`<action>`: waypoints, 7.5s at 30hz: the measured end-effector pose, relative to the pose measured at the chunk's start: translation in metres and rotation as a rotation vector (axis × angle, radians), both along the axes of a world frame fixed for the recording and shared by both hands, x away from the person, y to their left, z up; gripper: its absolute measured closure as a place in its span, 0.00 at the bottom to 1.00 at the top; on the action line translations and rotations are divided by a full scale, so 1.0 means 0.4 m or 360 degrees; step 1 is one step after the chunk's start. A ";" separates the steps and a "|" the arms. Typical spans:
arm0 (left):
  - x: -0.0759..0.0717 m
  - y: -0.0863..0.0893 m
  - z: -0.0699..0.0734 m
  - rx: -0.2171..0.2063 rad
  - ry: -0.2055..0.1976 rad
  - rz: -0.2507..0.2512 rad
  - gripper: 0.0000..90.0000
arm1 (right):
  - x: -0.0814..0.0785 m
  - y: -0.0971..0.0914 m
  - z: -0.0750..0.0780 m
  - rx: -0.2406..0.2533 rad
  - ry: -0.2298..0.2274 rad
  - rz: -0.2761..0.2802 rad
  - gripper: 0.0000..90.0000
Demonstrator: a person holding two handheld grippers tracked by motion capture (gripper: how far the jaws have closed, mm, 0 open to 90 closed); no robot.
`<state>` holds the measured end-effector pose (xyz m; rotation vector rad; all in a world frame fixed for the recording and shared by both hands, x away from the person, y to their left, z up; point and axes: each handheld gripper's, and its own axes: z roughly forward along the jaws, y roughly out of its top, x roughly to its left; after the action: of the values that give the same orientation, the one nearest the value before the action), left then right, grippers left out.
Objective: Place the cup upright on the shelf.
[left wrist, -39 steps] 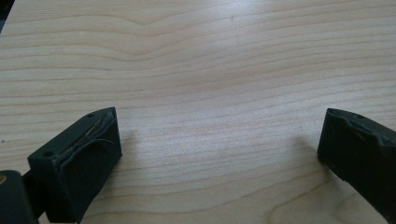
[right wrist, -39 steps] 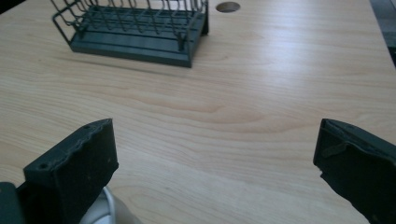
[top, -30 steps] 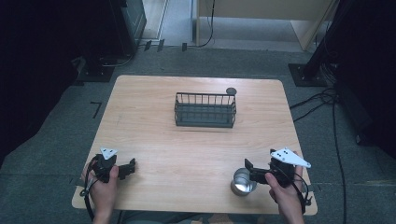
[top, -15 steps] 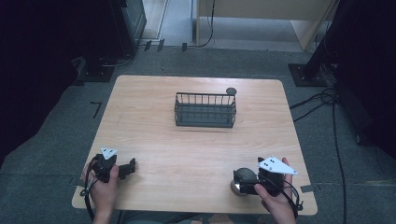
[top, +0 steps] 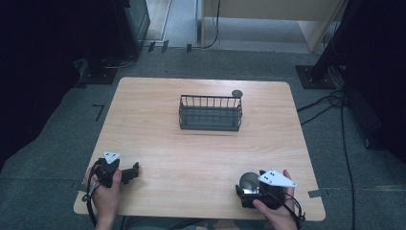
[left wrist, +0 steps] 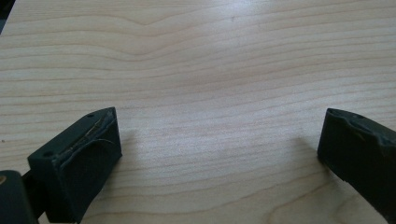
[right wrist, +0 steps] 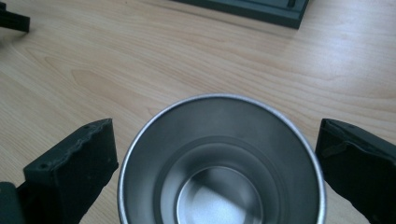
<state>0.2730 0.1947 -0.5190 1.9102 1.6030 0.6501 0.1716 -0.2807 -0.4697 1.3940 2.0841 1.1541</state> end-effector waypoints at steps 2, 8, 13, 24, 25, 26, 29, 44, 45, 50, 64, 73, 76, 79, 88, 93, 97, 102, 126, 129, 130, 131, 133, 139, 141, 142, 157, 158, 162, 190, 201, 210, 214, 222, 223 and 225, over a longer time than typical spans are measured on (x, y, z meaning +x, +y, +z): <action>0.000 0.000 0.000 0.0000 0.0000 0.0000 0.00 | 0.000 0.004 -0.008 -0.0019 0.0013 -0.0004 0.00; 0.000 0.000 0.000 0.0000 0.0000 0.0000 0.00 | 0.001 0.009 -0.034 -0.0044 0.0056 0.0006 0.00; 0.000 0.000 0.000 0.0000 0.0000 0.0000 0.00 | 0.000 0.012 -0.046 -0.0064 0.0062 0.0014 0.00; 0.000 0.000 0.000 0.0000 0.0000 0.0000 0.00 | -0.001 0.016 -0.058 -0.0118 0.0034 -0.0031 0.18; 0.000 0.000 0.000 0.0000 0.0000 0.0000 0.00 | -0.001 0.016 -0.057 -0.0124 0.0025 -0.0042 0.19; 0.000 0.000 0.000 0.0000 0.0000 0.0000 0.00 | 0.001 0.014 -0.056 -0.0117 0.0028 -0.0055 0.19; 0.000 0.000 0.000 0.0000 0.0000 0.0000 0.00 | 0.006 0.007 -0.054 -0.0103 0.0039 -0.0075 0.19; 0.000 0.000 0.000 0.0001 0.0000 0.0000 0.00 | 0.040 0.000 -0.016 -0.0115 0.0006 -0.0110 0.19; 0.000 0.000 0.000 0.0000 0.0000 0.0000 0.00 | 0.042 0.001 -0.013 -0.0114 0.0007 -0.0114 0.19; 0.000 0.000 0.000 0.0000 0.0000 0.0000 0.00 | 0.062 0.007 0.008 -0.0133 -0.0018 -0.0110 0.20; 0.000 0.000 0.000 0.0001 0.0000 0.0000 0.00 | 0.108 0.021 0.063 -0.0183 -0.0086 -0.0092 0.20; 0.000 0.000 0.000 0.0000 0.0000 0.0000 0.00 | 0.149 0.030 0.094 -0.0160 -0.0108 -0.0100 0.20; 0.000 0.000 0.000 0.0000 0.0000 0.0000 0.00 | 0.161 0.034 0.101 -0.0157 -0.0119 -0.0099 0.20; 0.000 0.000 0.000 0.0000 0.0000 0.0000 0.00 | 0.176 0.036 0.115 -0.0153 -0.0140 -0.0105 0.20; 0.000 0.000 0.000 -0.0001 -0.0001 0.0001 0.00 | 0.218 0.054 0.144 -0.0155 -0.0182 -0.0099 0.20; 0.000 0.000 0.000 0.0001 0.0001 -0.0001 0.00 | 0.246 0.061 0.157 -0.0145 -0.0194 -0.0098 0.20; 0.000 0.000 0.000 -0.0001 0.0000 0.0000 0.00 | 0.266 0.064 0.165 -0.0149 -0.0205 -0.0102 0.20; 0.000 0.000 0.000 0.0000 0.0000 0.0000 0.00 | 0.296 0.068 0.172 -0.0153 -0.0211 -0.0120 0.20; 0.000 0.000 0.000 -0.0002 -0.0001 0.0002 0.00 | 0.435 0.114 0.228 -0.0131 -0.0285 -0.0164 0.20; 0.000 0.000 0.000 -0.0002 -0.0001 0.0002 0.00 | 0.453 0.122 0.234 -0.0128 -0.0288 -0.0158 0.20; 0.000 0.000 0.000 -0.0002 -0.0001 0.0002 0.00 | 0.459 0.124 0.236 -0.0121 -0.0288 -0.0160 0.20; 0.000 0.000 0.000 -0.0001 -0.0001 0.0002 0.00 | 0.465 0.125 0.238 -0.0119 -0.0292 -0.0156 0.20; 0.000 0.000 0.000 -0.0002 -0.0001 0.0002 0.00 | 0.475 0.127 0.239 -0.0108 -0.0284 -0.0158 0.20; 0.000 0.000 0.000 -0.0002 0.0000 0.0002 0.00 | 0.512 0.135 0.238 -0.0107 -0.0277 -0.0162 0.20; 0.000 0.000 0.000 -0.0001 0.0000 0.0002 0.00 | 0.525 0.135 0.237 -0.0094 -0.0277 -0.0167 0.20; 0.000 0.000 0.000 -0.0002 0.0000 0.0002 0.00 | 0.533 0.136 0.236 -0.0091 -0.0273 -0.0170 0.20; 0.000 0.000 0.000 -0.0001 0.0000 0.0001 0.00 | 0.625 0.151 0.188 -0.0082 -0.0255 -0.0216 0.20; 0.000 0.000 0.000 -0.0001 0.0000 0.0002 0.00 | 0.631 0.151 0.180 -0.0091 -0.0248 -0.0220 0.20; 0.000 0.000 0.000 -0.0001 0.0000 0.0001 0.00 | 0.648 0.149 0.159 -0.0085 -0.0209 -0.0246 0.20; 0.000 0.000 0.000 -0.0001 0.0000 0.0002 0.00 | 0.689 0.169 0.082 -0.0149 0.0005 -0.0223 0.20; 0.000 0.000 0.000 -0.0001 -0.0001 0.0002 0.00 | 0.683 0.172 0.089 -0.0124 0.0005 -0.0172 0.04; 0.000 0.000 0.000 -0.0001 0.0000 0.0002 0.00 | 0.652 0.147 0.124 -0.0103 -0.0038 -0.0175 0.00; 0.000 0.000 0.000 -0.0001 0.0000 0.0002 0.00 | 0.627 0.130 0.139 -0.0076 -0.0079 -0.0180 0.00; 0.000 0.000 0.000 -0.0002 0.0000 0.0002 0.00 | 0.574 0.089 0.149 -0.0053 -0.0114 -0.0205 0.00; 0.000 0.000 0.000 -0.0001 0.0000 0.0002 0.00 | 0.567 0.085 0.150 -0.0067 -0.0125 -0.0214 0.00; 0.000 0.000 0.000 -0.0001 -0.0001 0.0002 0.00 | 0.552 0.077 0.150 -0.0085 -0.0137 -0.0219 0.00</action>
<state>0.2730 0.1945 -0.5190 1.9086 1.6040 0.6501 0.3924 -0.2500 -0.4098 1.4133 1.9138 1.0759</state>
